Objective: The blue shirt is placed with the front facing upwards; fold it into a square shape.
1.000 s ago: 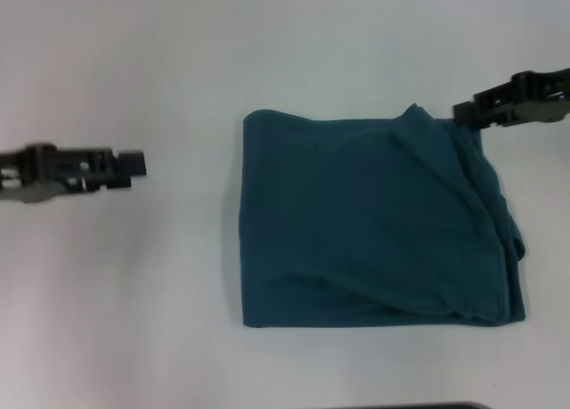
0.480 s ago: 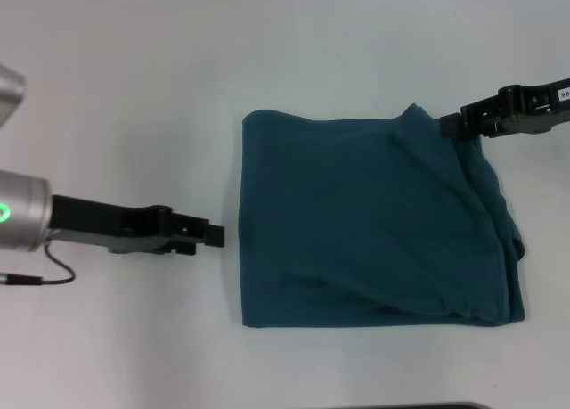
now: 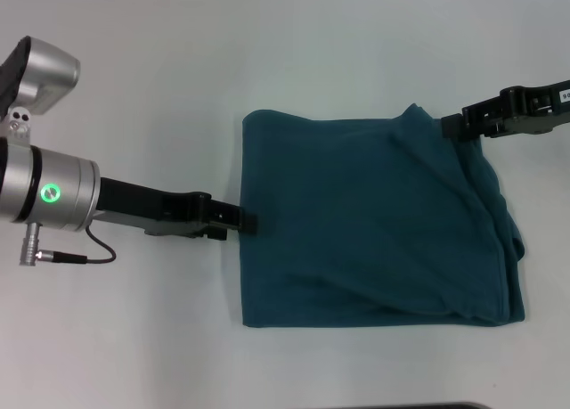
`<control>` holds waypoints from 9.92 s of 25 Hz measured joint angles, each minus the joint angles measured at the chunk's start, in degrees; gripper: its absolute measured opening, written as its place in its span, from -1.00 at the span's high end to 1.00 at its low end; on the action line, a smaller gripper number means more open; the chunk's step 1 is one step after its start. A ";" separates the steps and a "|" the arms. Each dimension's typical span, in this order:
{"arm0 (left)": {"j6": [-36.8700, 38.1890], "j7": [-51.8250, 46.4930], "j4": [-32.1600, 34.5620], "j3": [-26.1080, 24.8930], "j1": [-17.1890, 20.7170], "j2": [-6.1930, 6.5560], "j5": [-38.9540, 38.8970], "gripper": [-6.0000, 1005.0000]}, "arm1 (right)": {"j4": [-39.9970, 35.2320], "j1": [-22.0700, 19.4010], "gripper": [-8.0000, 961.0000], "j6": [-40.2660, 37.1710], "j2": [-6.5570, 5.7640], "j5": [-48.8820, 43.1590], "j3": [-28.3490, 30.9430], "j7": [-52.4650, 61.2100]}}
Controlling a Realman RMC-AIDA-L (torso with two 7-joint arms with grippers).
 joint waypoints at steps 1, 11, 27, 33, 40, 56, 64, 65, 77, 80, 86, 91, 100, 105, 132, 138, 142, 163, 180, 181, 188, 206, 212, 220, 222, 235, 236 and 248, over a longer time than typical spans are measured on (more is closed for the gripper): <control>-0.07 -0.07 -0.12 0.02 -0.12 0.09 -0.05 -0.16 | 0.00 0.00 0.13 -0.01 -0.02 0.00 0.00 0.00; -3.65 -1.88 2.45 2.07 -1.63 0.17 0.65 -0.18 | 0.00 -0.09 0.13 -0.01 -0.16 0.01 0.01 -0.11; -2.12 -0.80 3.92 1.97 -2.74 0.19 0.25 -0.21 | 0.00 -0.09 0.13 0.16 -0.17 0.01 0.02 -0.17; -3.78 -2.07 6.65 2.27 -4.48 0.09 0.54 -0.21 | 0.00 -0.09 0.13 -0.19 -0.20 0.01 0.56 -0.17; -4.73 -2.26 9.99 2.41 -7.08 0.16 0.62 -0.21 | 0.00 -0.09 0.13 -0.27 -0.23 0.01 0.63 -0.19; -4.70 -1.85 8.51 2.99 -7.06 0.20 0.70 0.61 | 0.00 -0.04 0.13 -0.18 0.00 0.01 0.71 0.15; -0.80 -1.98 4.95 0.83 -4.07 1.02 0.67 0.77 | 0.00 0.07 0.13 0.02 -0.11 0.01 0.96 0.36; -0.23 -2.03 4.13 0.08 -3.48 1.29 0.69 0.76 | 0.01 0.04 0.13 0.04 -0.09 0.01 1.06 0.38; 3.62 -0.72 3.23 -4.76 -0.30 4.93 0.47 0.65 | 0.10 0.06 0.13 0.18 0.00 0.01 1.74 0.44; 4.65 0.84 3.76 -5.99 -0.51 5.11 0.29 0.63 | 0.13 0.28 0.13 0.18 0.05 0.01 1.83 0.43; 4.69 0.91 3.77 -8.37 -0.17 5.95 1.76 0.57 | 0.08 0.69 0.13 0.16 0.12 0.01 1.98 0.43; 6.53 -0.58 -1.30 -15.95 2.01 6.67 2.80 0.25 | 0.04 1.17 0.13 -0.22 0.13 0.06 2.15 0.46; 16.29 3.23 -6.32 -28.32 3.79 6.36 -3.84 -0.26 | 0.88 5.82 0.13 -7.04 2.18 3.01 -0.42 1.51; 17.55 3.25 -6.25 -31.94 3.84 6.83 -4.48 -0.36 | 0.42 9.10 0.13 -5.24 5.07 2.72 -8.44 5.01; 18.34 3.89 -4.97 -35.81 4.51 6.51 -5.53 -0.36 | -13.40 4.34 0.13 0.34 4.49 -2.82 -15.34 15.11; 18.36 4.41 -4.52 -35.91 4.35 6.58 -5.60 -0.36 | -13.64 3.60 0.13 -1.10 3.33 -1.32 -10.69 14.28; 18.60 4.46 -4.47 -36.24 4.37 6.77 -5.80 -0.36 | -11.69 4.77 0.13 -2.30 4.98 0.48 -11.13 12.18; 18.38 4.72 -4.47 -36.43 5.10 6.96 -5.73 -0.36 | -3.01 4.53 0.13 -13.24 6.38 -6.04 -13.97 2.03; 21.96 10.09 -4.53 -36.50 5.08 7.16 -7.96 -0.36 | -6.53 2.77 0.12 -18.26 4.67 -1.86 -5.59 -4.47; 23.09 12.20 -4.33 -36.40 5.05 7.17 -8.54 -0.36 | -6.60 2.30 0.12 -18.66 4.69 -0.11 -4.50 -7.80; 27.40 60.25 6.53 -34.67 11.44 1.77 -20.05 -0.35 | 2.89 -7.30 0.12 -11.91 8.88 23.15 7.58 -51.17; 24.31 92.82 21.62 -27.07 14.53 3.46 -11.97 -0.36 | 11.43 -13.81 -0.32 -4.38 9.87 20.34 1.99 -81.98; 22.94 94.51 23.91 -27.28 15.12 3.22 -6.62 -0.36 | 18.29 -12.17 -0.67 -3.81 9.64 19.79 -8.26 -90.80; 25.50 90.92 19.69 -25.86 16.22 4.90 -5.60 -0.35 | 9.74 -12.32 -0.86 -5.08 9.55 17.22 -15.62 -80.54; 25.84 88.96 17.96 -24.51 15.91 4.91 -5.23 -0.35 | 7.69 -11.78 -0.83 -4.90 9.82 17.00 -17.55 -77.96; 25.97 86.90 15.83 -25.00 14.29 4.29 -5.74 -0.35 | 10.11 -7.94 -0.84 -4.84 10.06 20.77 -22.32 -79.53; 26.04 86.80 15.69 -25.33 14.27 4.40 -5.75 -0.35 | 10.10 -7.99 -0.84 -4.92 10.05 20.79 -22.44 -79.44; 27.76 83.67 11.58 -27.11 14.04 3.83 -6.66 -0.35 | 9.22 -8.75 -0.84 -6.76 9.70 26.39 -22.83 -80.76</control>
